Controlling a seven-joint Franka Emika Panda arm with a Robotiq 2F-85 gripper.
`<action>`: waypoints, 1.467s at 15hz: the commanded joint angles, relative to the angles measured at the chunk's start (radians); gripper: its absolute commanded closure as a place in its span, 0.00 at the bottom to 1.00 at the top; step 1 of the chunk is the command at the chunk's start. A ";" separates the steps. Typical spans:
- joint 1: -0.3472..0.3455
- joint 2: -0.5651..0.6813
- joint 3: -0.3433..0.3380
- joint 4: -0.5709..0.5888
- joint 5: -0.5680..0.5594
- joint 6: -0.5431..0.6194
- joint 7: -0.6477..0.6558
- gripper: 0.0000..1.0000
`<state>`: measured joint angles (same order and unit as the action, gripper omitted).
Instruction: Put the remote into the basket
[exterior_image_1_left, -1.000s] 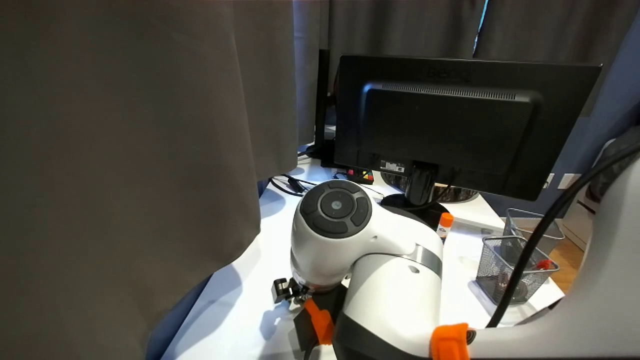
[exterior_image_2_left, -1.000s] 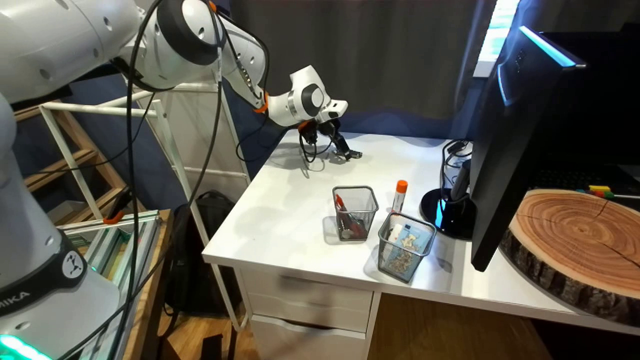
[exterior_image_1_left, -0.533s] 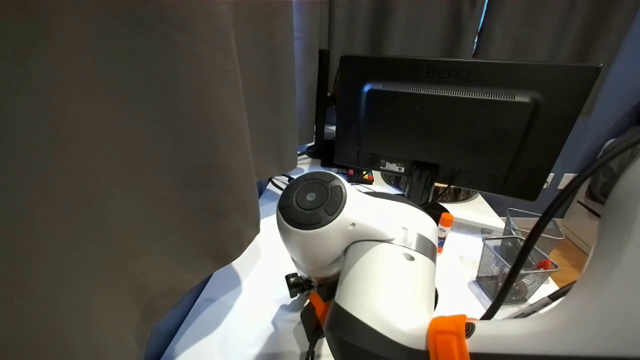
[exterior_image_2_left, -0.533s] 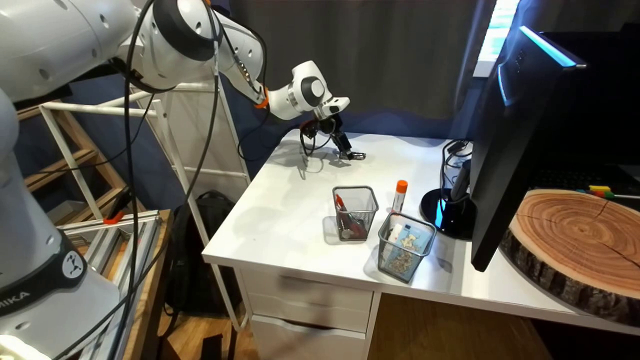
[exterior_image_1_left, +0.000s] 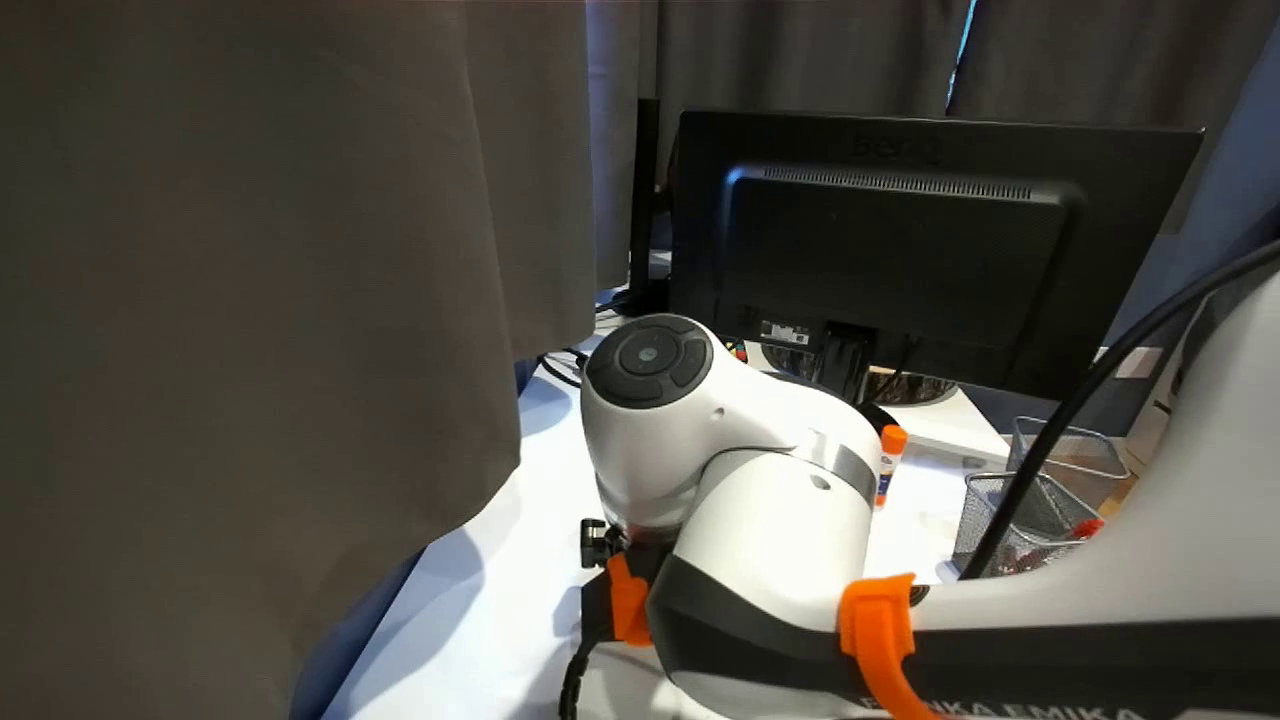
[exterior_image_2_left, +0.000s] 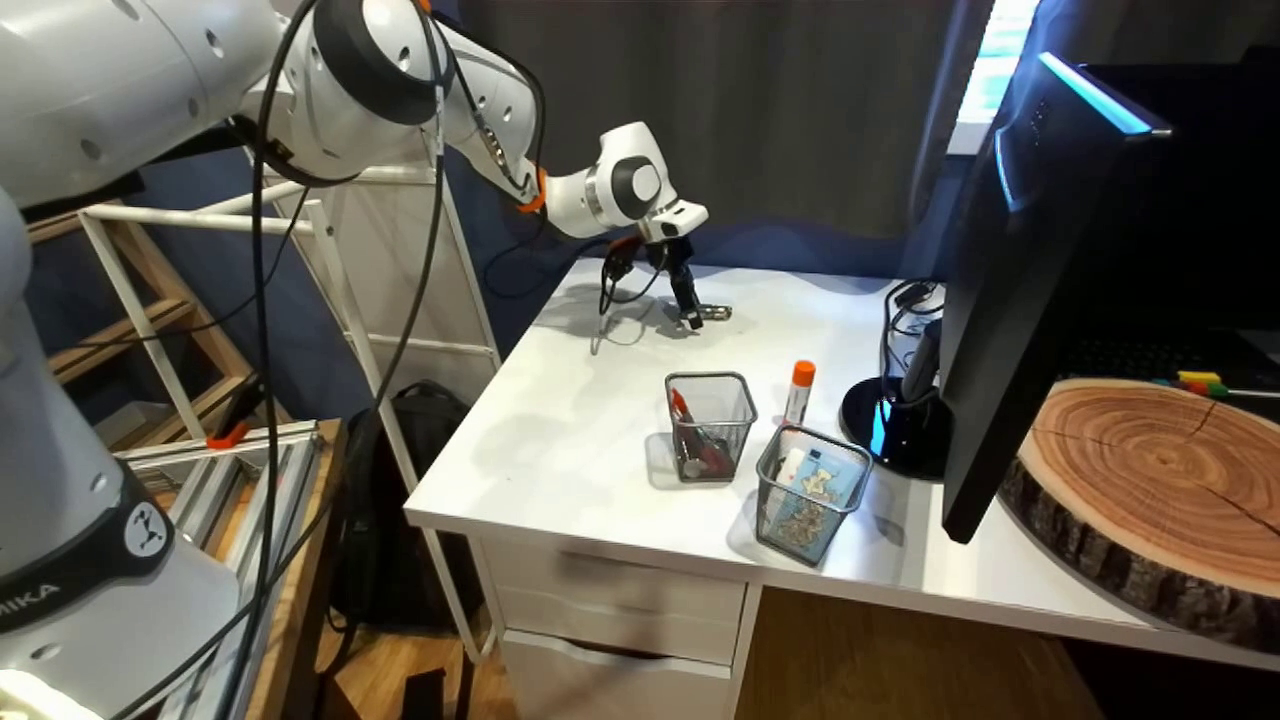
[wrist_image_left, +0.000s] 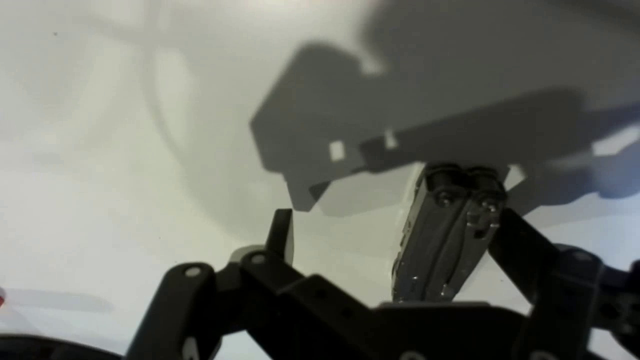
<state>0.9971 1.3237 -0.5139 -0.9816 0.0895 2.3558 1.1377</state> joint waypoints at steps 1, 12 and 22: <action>-0.034 0.003 0.022 0.006 0.063 0.070 0.074 0.25; -0.069 -0.024 0.072 -0.040 0.084 0.233 0.087 0.88; -0.047 -0.100 -0.036 -0.300 0.051 0.422 0.080 0.63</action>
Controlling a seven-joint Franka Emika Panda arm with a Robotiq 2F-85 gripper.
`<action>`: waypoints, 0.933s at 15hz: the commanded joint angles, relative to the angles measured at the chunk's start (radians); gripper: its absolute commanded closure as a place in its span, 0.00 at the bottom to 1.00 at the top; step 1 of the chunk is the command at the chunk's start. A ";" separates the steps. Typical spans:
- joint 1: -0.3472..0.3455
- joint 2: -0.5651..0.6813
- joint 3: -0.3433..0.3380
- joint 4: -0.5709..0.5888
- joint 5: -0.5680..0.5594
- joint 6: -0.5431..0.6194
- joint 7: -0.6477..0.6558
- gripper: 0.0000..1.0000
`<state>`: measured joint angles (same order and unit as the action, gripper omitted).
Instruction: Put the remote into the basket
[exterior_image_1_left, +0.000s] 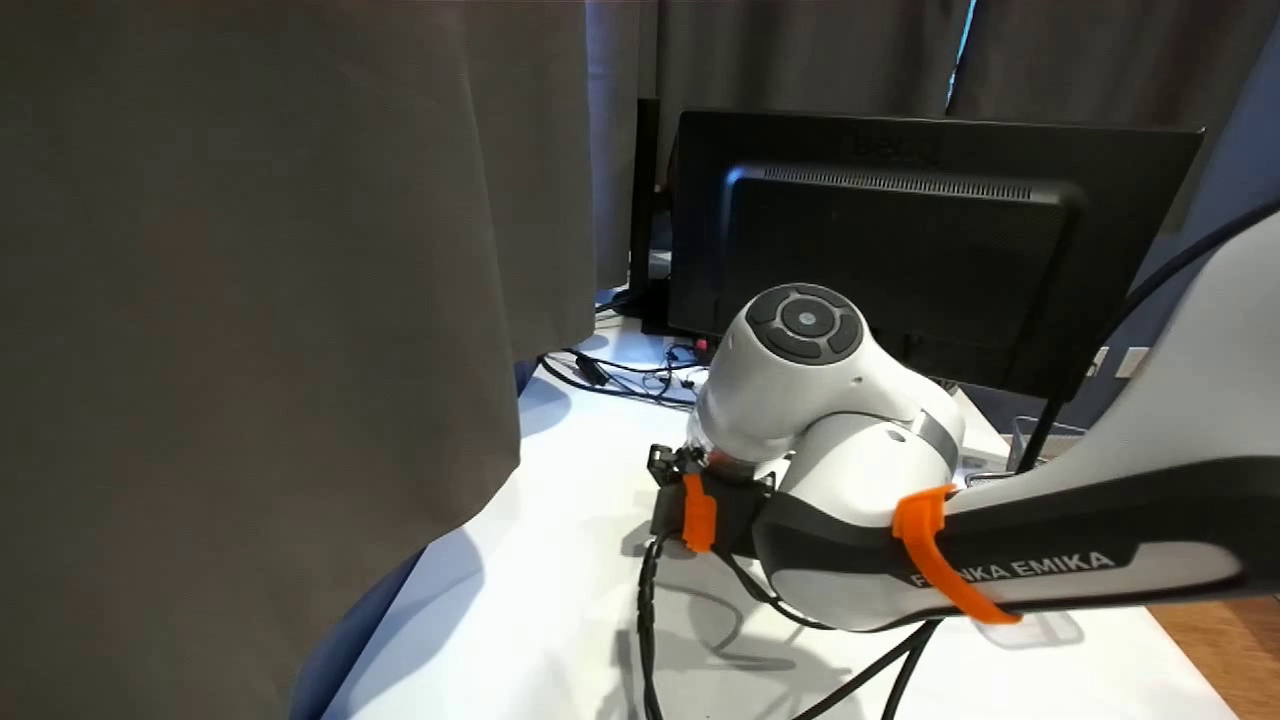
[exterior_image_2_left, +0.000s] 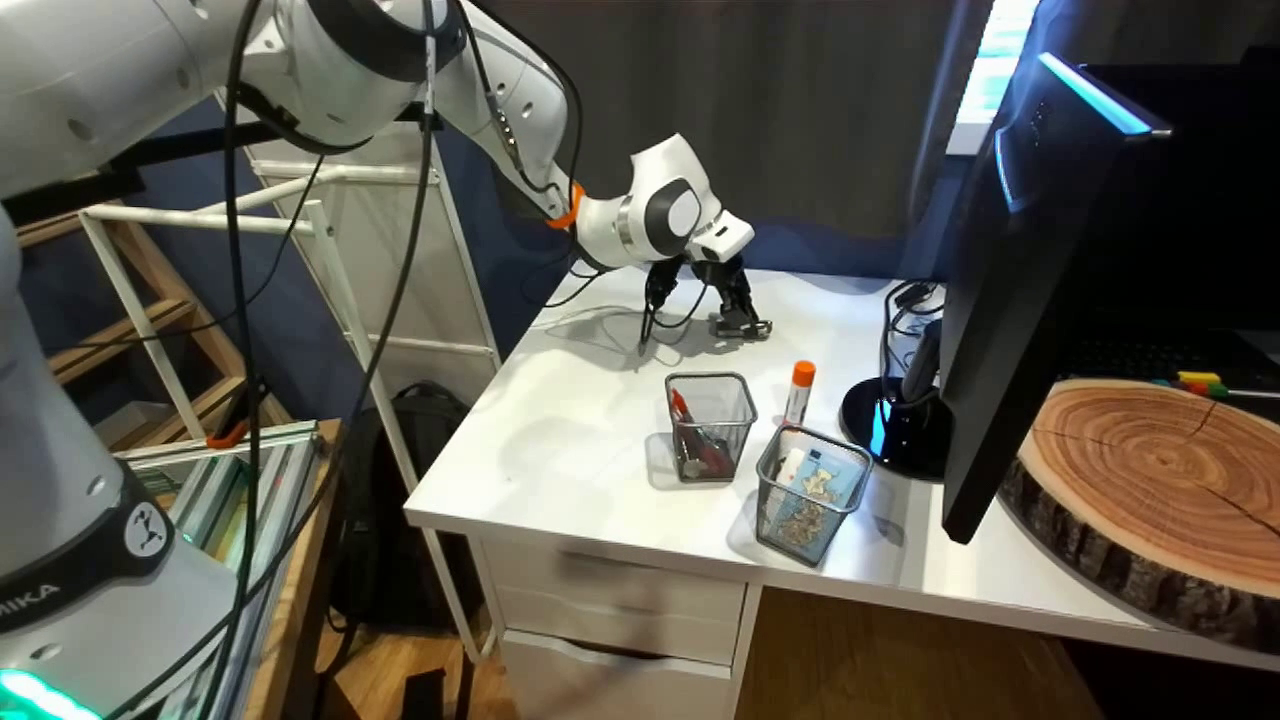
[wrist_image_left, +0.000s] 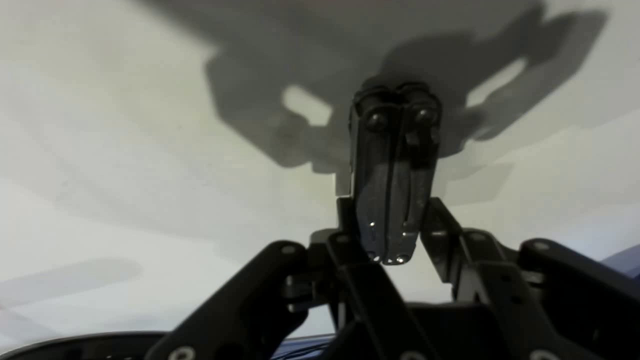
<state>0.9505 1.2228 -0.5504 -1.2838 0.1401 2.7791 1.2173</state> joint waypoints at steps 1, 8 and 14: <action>-0.021 -0.020 0.019 -0.033 -0.064 0.029 0.040 0.63; 0.002 -0.047 0.011 -0.097 -0.058 0.053 0.037 0.63; 0.110 -0.087 -0.177 -0.344 -0.043 0.126 0.090 0.88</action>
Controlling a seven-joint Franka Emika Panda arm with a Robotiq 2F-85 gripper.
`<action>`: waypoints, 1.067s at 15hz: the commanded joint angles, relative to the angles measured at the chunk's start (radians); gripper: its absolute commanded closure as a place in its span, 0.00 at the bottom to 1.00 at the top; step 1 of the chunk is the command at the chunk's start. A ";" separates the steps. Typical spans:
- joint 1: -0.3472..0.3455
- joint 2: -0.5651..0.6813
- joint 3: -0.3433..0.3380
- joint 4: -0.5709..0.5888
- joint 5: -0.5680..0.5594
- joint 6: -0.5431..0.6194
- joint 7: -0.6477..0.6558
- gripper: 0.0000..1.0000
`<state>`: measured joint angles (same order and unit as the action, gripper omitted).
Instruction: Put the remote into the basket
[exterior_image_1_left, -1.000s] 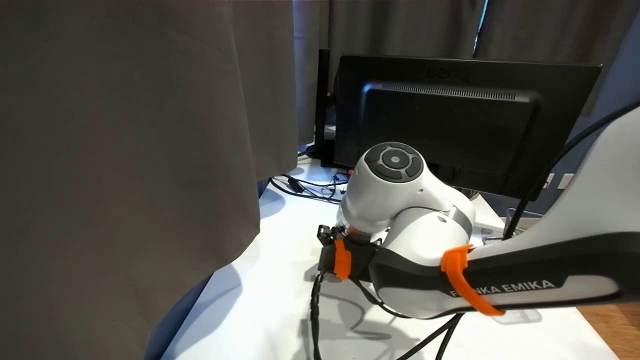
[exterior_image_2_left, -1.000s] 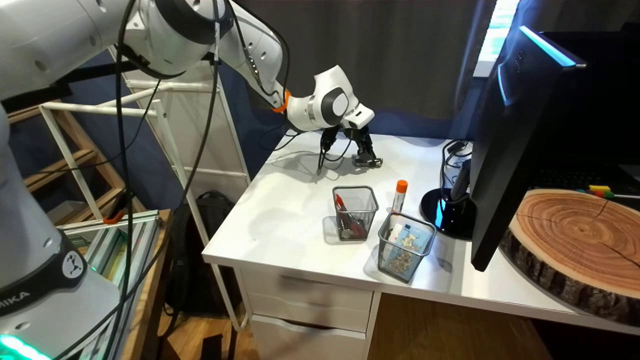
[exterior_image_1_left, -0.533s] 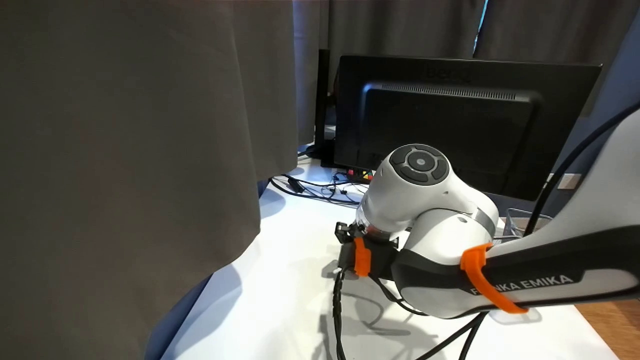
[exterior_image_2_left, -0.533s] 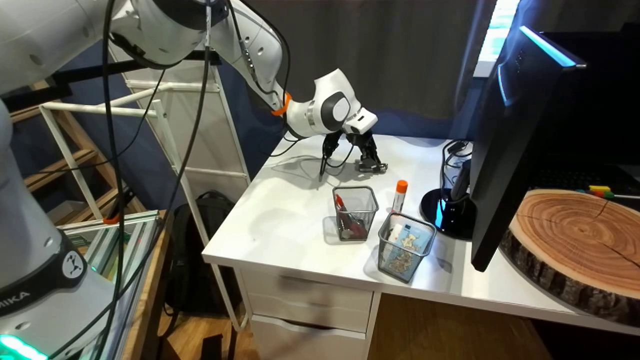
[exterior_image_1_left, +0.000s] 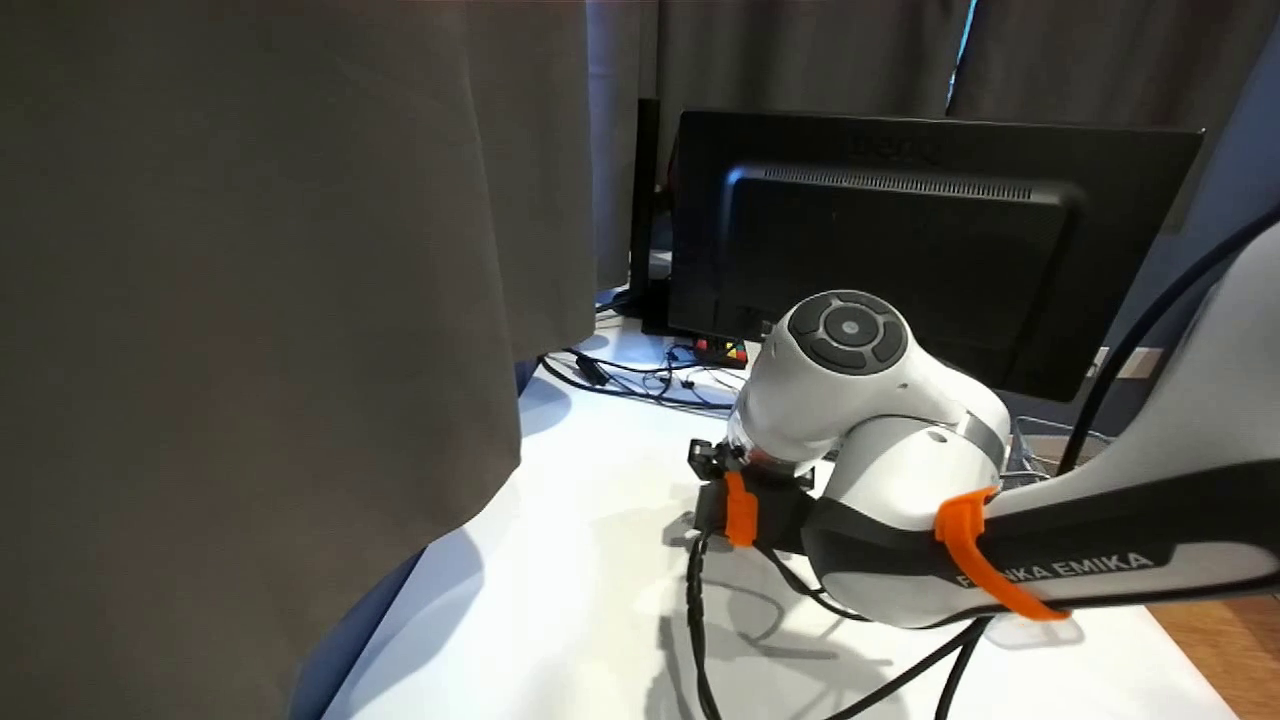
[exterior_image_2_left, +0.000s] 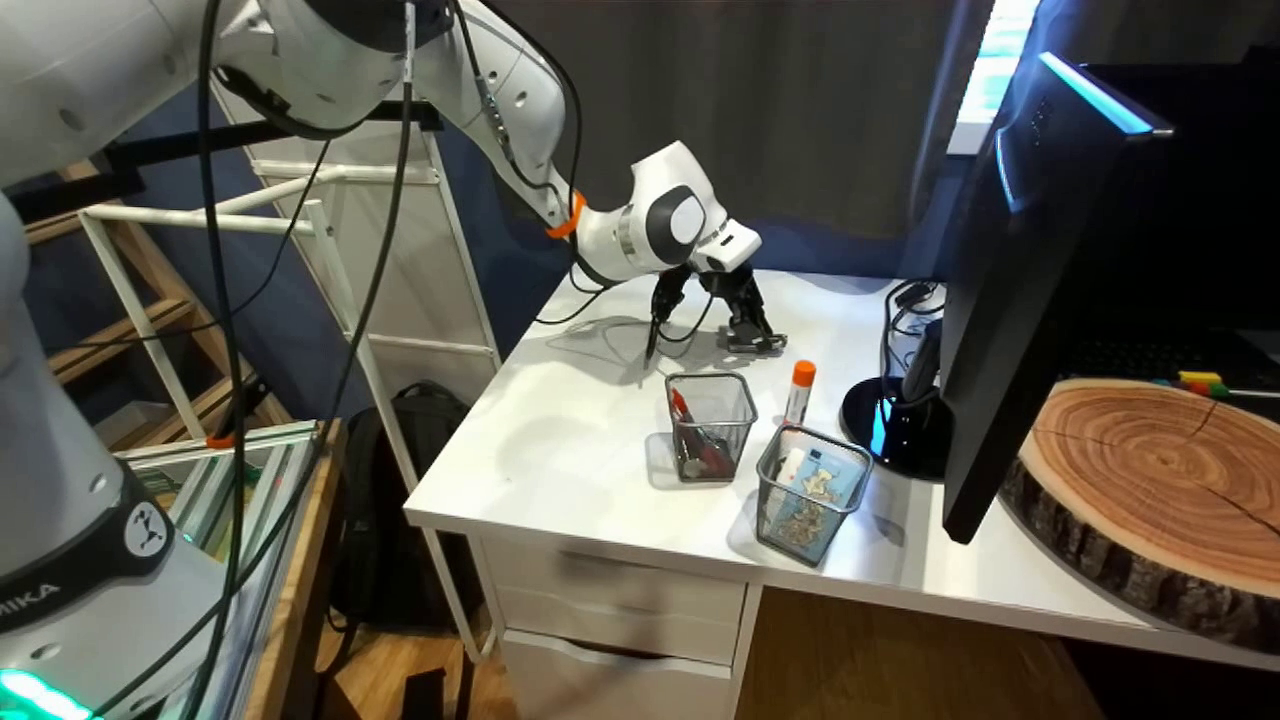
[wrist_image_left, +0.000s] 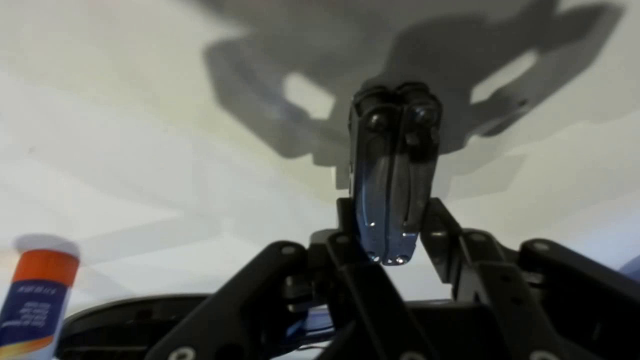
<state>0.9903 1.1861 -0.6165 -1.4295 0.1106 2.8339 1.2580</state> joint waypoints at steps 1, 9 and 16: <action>0.066 -0.055 -0.125 -0.236 -0.051 0.088 0.094 0.88; -0.033 -0.109 -0.110 -0.476 0.161 0.602 0.090 0.88; -0.285 -0.261 0.246 -0.429 0.233 0.851 -0.228 0.88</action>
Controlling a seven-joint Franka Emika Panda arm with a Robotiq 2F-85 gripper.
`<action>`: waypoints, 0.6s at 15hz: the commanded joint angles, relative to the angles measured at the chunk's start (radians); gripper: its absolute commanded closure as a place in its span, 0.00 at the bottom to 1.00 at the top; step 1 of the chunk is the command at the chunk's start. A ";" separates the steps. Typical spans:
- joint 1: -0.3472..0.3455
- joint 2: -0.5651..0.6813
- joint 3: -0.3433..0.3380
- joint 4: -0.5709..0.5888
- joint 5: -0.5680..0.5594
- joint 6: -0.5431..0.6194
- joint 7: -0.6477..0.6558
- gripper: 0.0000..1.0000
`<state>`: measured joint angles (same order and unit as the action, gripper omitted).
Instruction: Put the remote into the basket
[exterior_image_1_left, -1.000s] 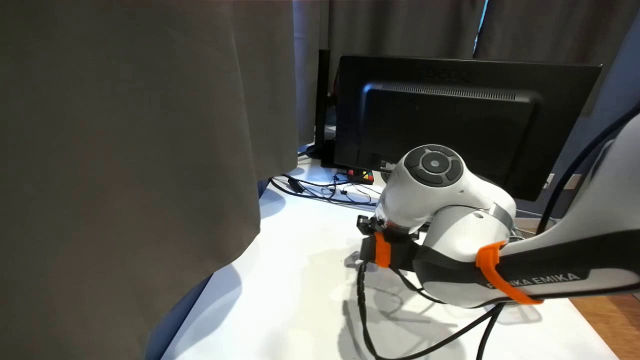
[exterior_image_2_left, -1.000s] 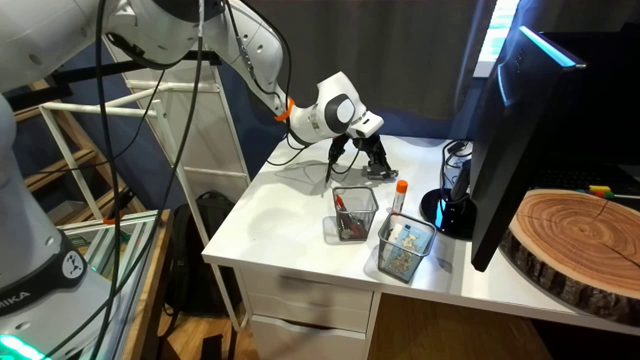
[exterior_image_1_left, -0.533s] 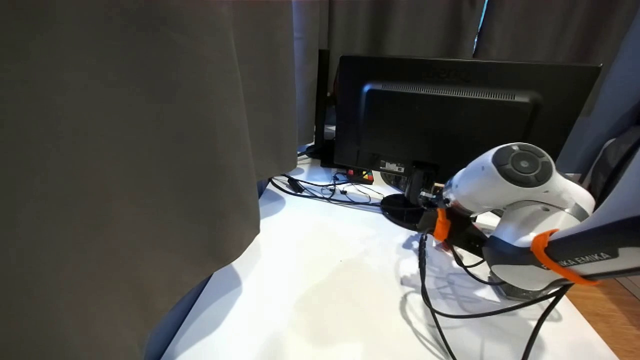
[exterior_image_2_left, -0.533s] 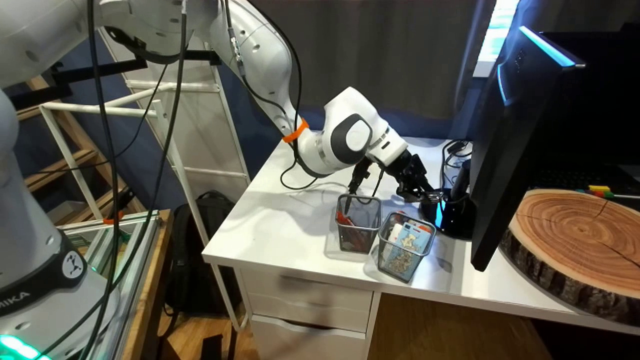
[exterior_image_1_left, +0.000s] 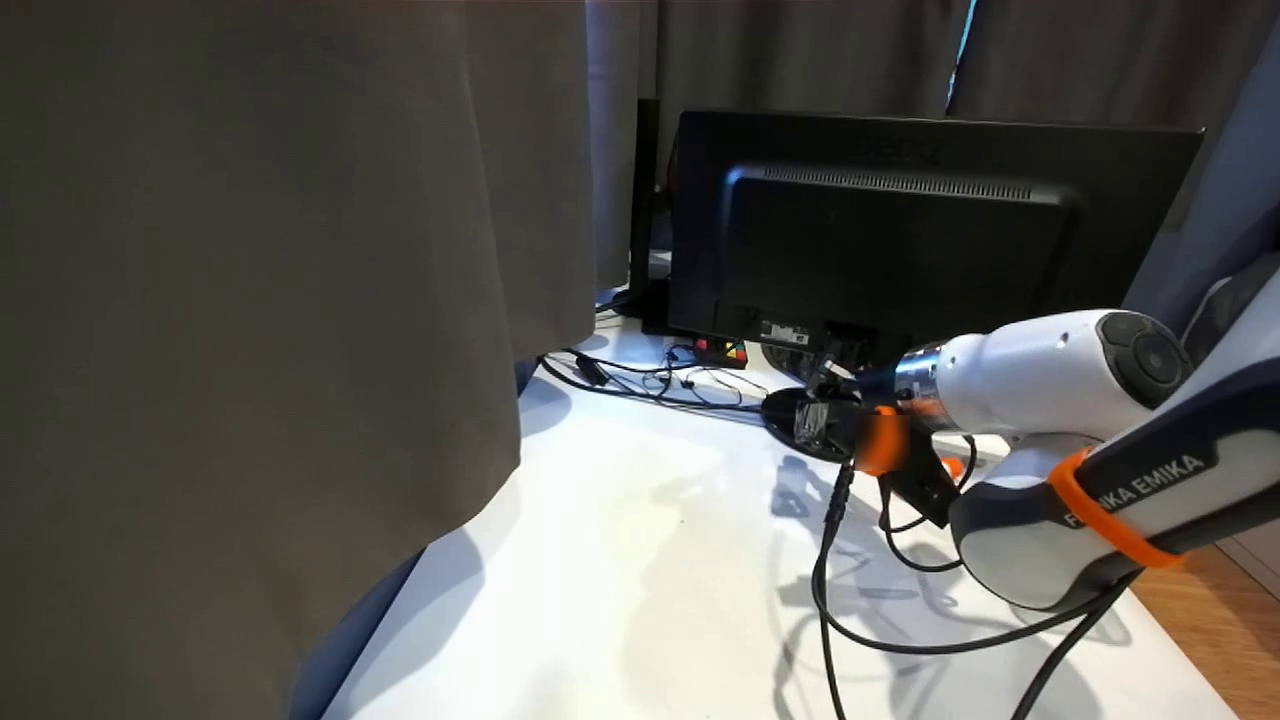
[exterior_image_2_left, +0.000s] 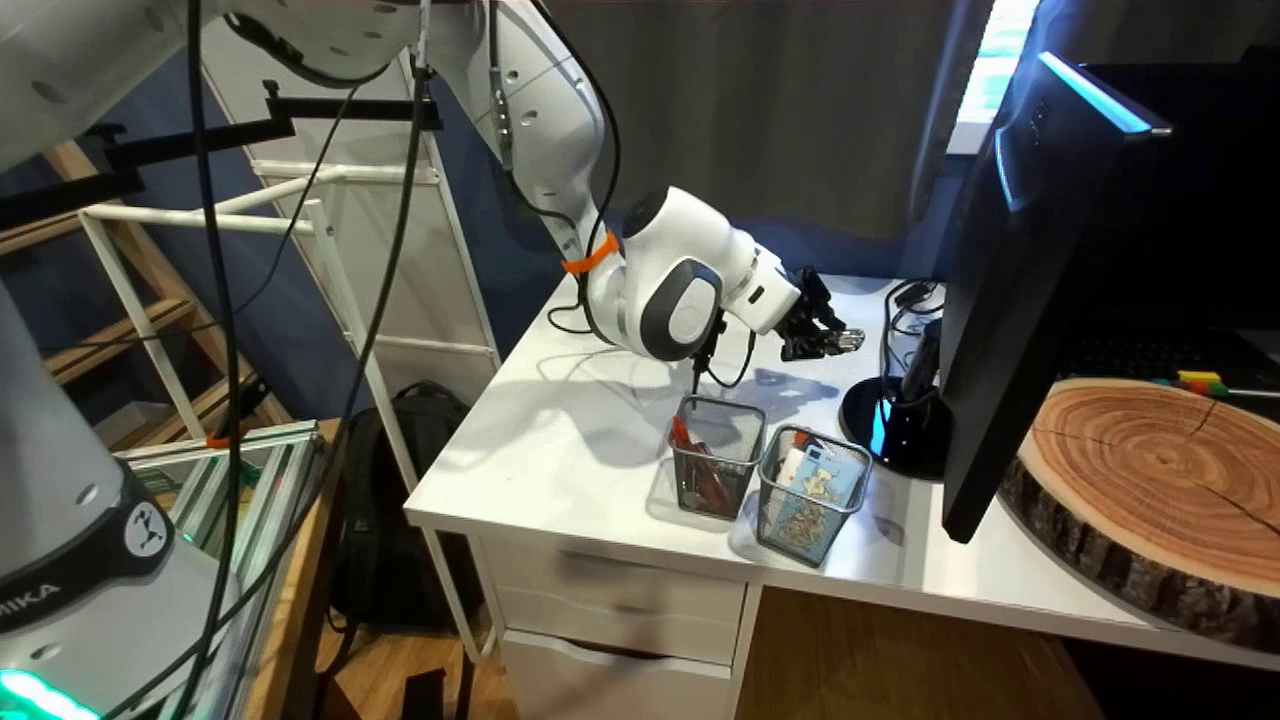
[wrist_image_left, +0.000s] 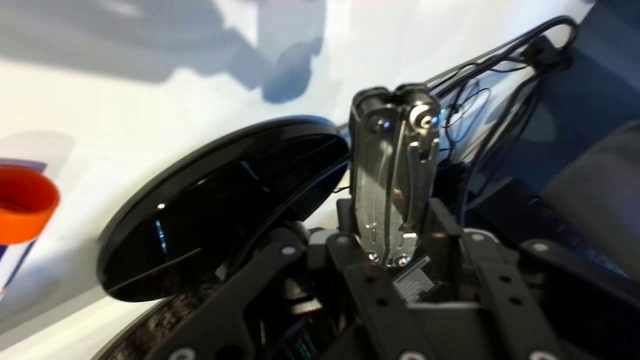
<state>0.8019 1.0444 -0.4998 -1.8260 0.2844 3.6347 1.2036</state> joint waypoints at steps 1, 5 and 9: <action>-0.122 -0.159 0.161 -0.060 0.078 0.054 -0.238 0.88; -0.113 -0.305 0.099 -0.194 0.053 -0.059 -0.349 0.88; -0.268 -0.516 0.191 -0.311 -0.047 -0.159 -0.483 0.88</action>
<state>0.6149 0.7258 -0.3511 -1.9969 0.3550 3.5581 0.7464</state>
